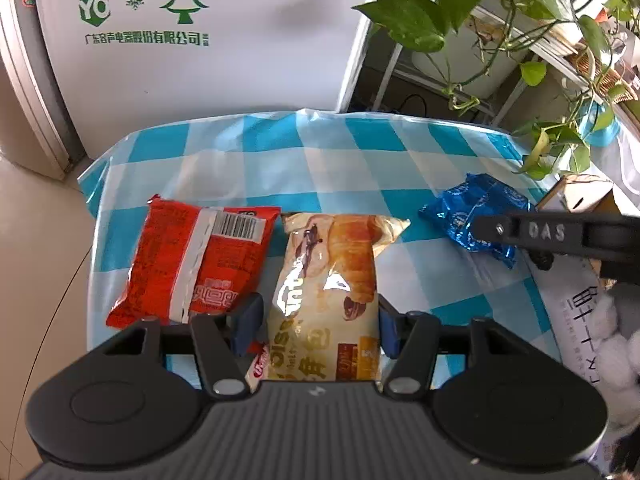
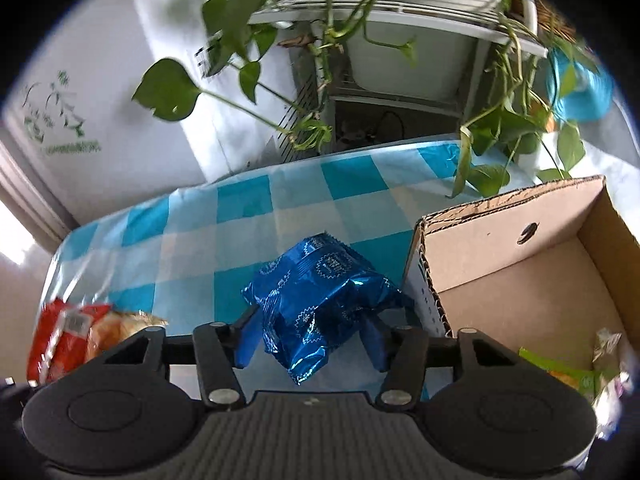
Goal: Organize snacks
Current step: 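Grasp the beige croissant bag with left gripper while right gripper moves toward the blue foil bag, then close right gripper on the blue foil bag and lift while left gripper lifts the croissant bag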
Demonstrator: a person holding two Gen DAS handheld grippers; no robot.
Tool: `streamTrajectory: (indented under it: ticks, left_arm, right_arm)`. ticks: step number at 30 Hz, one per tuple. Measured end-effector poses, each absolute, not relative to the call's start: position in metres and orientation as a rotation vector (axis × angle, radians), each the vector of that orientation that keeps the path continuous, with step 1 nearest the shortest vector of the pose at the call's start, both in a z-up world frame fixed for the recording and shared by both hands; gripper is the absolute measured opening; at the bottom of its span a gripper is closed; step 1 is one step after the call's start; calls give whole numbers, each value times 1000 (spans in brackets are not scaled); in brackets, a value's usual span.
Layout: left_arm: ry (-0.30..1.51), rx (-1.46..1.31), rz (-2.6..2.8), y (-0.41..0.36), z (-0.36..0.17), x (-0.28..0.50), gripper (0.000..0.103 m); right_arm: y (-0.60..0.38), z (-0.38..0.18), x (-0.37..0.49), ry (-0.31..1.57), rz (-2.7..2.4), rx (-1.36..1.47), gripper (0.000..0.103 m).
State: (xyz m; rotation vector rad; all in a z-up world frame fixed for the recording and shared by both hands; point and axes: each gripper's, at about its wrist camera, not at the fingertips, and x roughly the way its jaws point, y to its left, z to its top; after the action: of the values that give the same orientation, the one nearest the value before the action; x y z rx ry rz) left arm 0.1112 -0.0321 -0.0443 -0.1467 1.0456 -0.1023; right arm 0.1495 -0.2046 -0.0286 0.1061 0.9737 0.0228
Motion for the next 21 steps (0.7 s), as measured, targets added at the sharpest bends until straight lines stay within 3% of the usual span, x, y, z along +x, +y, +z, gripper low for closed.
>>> streamTrajectory:
  ticks: [1,6,11,21]
  left_arm:
    - [1044,-145,-101,-31,-44,111,58]
    - [1047,-155,-92,-22,-44,110,58]
    - [1038,-169,-92,-19,-40,108,58]
    - [1025,-198,-100,-17,-35,110,58]
  right_arm:
    - [-204,-29,149,990,63,116,41]
    - [-201,-29,142,1057,252,192,41]
    - [-210,-11,143,969,254,178,51]
    - [-229,0,157,905,204,220,59]
